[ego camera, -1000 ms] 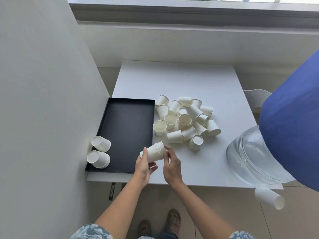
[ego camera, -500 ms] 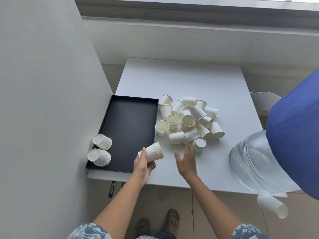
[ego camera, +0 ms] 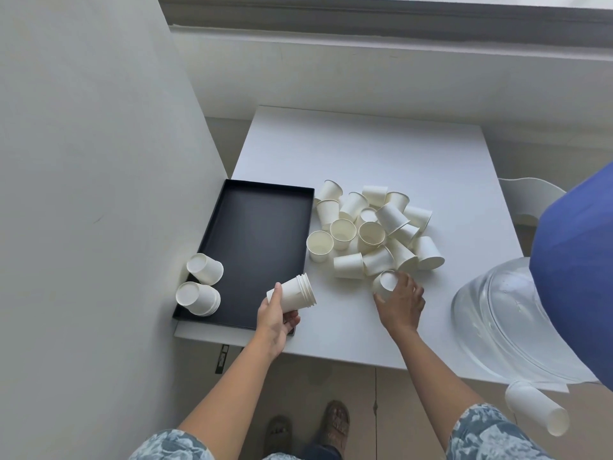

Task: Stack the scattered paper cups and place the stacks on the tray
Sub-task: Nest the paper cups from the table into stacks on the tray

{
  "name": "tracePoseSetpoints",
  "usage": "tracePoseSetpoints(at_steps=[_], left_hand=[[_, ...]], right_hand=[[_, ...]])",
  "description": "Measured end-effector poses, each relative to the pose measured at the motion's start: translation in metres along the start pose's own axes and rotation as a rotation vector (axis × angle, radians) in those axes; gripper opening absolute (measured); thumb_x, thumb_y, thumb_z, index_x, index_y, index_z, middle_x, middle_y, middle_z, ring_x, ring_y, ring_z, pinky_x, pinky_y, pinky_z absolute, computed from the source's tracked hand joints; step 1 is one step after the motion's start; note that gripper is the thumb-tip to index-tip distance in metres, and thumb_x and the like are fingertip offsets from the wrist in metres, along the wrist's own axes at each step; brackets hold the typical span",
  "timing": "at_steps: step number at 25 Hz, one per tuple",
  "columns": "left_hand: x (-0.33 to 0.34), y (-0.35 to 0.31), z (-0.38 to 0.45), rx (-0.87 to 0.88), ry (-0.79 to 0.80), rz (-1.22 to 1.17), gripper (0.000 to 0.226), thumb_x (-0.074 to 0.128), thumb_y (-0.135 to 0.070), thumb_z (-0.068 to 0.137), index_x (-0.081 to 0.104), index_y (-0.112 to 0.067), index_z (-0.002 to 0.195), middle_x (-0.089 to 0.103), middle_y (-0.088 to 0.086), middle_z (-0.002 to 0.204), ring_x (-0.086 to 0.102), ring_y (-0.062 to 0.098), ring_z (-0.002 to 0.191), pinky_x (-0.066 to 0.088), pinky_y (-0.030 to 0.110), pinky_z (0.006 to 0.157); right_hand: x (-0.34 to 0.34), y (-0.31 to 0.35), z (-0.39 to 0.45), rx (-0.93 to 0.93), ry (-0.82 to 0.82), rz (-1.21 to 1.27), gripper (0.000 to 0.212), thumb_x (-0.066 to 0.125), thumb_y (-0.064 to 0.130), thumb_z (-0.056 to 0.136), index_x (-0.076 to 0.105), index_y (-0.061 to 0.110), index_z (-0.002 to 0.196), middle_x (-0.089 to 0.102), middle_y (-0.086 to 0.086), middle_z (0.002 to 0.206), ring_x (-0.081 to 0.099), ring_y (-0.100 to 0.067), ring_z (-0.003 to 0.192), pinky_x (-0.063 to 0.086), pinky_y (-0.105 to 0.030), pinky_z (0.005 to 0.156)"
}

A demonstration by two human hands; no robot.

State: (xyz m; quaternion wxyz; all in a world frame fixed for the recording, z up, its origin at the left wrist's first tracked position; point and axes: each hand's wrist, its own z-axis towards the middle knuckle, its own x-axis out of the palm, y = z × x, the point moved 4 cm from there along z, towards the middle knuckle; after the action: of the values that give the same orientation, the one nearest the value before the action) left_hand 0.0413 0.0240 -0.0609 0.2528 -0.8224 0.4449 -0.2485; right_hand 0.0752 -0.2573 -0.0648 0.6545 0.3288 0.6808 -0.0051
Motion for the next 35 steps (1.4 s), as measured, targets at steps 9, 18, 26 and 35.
tracePoseSetpoints(at_steps=[9, 18, 26, 35], left_hand=[[-0.004, -0.001, -0.004, 0.010, -0.005, -0.014, 0.030, 0.059, -0.048, 0.097, 0.059, -0.019, 0.104, 0.059, 0.008, 0.088, 0.055, 0.019, 0.062, 0.051, 0.032, 0.059], [-0.013, -0.001, -0.012, 0.035, -0.007, -0.038, 0.028, 0.062, -0.046, 0.096, 0.060, -0.018, 0.101, 0.060, 0.008, 0.086, 0.055, 0.020, 0.062, 0.049, 0.032, 0.060], [-0.012, 0.000, -0.021, 0.094, -0.007, 0.004, 0.026, 0.064, -0.042, 0.096, 0.062, -0.017, 0.102, 0.061, 0.005, 0.083, 0.053, 0.016, 0.056, 0.049, 0.030, 0.055], [-0.013, 0.001, -0.028, 0.115, -0.030, -0.003, 0.032, 0.064, -0.039, 0.096, 0.062, -0.012, 0.113, 0.061, 0.008, 0.089, 0.054, 0.019, 0.058, 0.050, 0.030, 0.055]], right_hand=[[0.017, -0.010, -0.037, 0.110, -0.031, 0.413, 0.061, 0.087, 0.029, 0.071, 0.049, 0.016, 0.117, 0.063, 0.000, 0.112, 0.060, -0.029, 0.107, 0.041, -0.044, 0.097], [0.026, 0.006, -0.042, -0.037, 0.102, 0.458, 0.052, 0.089, 0.034, 0.071, 0.060, 0.022, 0.113, 0.064, 0.004, 0.111, 0.055, -0.021, 0.112, 0.044, -0.042, 0.099], [0.022, 0.083, -0.055, -0.581, 0.291, 0.336, 0.054, 0.080, 0.016, 0.070, 0.060, 0.024, 0.120, 0.048, 0.008, 0.115, 0.054, -0.013, 0.095, 0.046, -0.019, 0.084], [0.021, 0.106, -0.069, -0.507, 0.482, 0.626, 0.073, 0.074, 0.003, 0.073, 0.043, 0.020, 0.136, 0.054, 0.003, 0.132, 0.054, -0.009, 0.121, 0.045, -0.018, 0.101]])
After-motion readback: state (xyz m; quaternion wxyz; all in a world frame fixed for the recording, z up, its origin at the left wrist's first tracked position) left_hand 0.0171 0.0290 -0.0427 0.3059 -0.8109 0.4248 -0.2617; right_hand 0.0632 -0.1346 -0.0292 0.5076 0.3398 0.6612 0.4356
